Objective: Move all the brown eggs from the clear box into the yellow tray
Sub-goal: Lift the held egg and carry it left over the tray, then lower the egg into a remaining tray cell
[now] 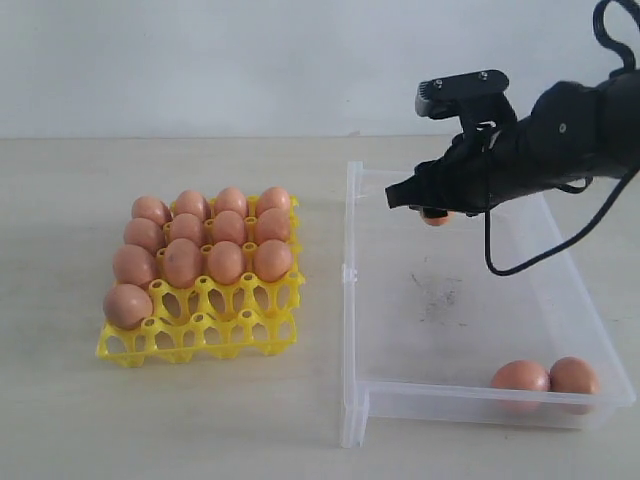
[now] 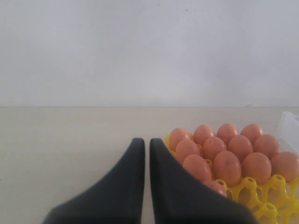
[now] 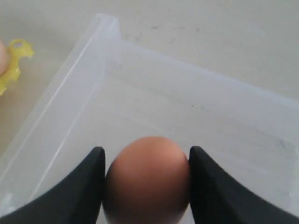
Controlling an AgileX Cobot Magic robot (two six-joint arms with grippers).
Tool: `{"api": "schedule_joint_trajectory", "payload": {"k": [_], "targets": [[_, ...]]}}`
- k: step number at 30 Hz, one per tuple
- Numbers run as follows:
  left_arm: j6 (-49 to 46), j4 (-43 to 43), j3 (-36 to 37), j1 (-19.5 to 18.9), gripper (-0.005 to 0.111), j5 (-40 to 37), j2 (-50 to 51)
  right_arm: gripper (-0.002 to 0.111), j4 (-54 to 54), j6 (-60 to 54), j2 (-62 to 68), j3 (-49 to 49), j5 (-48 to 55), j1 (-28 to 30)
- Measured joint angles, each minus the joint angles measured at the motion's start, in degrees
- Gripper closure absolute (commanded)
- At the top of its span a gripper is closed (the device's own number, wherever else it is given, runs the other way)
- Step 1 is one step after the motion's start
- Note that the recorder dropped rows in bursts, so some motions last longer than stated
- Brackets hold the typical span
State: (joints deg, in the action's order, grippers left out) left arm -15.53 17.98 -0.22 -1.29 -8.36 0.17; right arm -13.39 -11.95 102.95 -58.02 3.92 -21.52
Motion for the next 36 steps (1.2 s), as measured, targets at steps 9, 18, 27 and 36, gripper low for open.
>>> {"api": "schedule_joint_trajectory", "payload": {"k": [9,18,27,36], "targets": [[0.0,0.0,0.0,0.0,0.103,0.0,0.0,0.109,5.3,4.4,-0.2,10.1,-26.5,-3.8],[0.0,0.0,0.0,0.0,0.103,0.0,0.0,0.109,39.3,22.1,-0.2,11.2,-50.0,-11.8],[0.0,0.0,0.0,0.0,0.103,0.0,0.0,0.109,54.2,29.8,2.6,10.4,-56.5,-15.9],[0.0,0.0,0.0,0.0,0.103,0.0,0.0,0.109,55.0,35.4,15.6,0.2,-58.7,-18.5]]}}
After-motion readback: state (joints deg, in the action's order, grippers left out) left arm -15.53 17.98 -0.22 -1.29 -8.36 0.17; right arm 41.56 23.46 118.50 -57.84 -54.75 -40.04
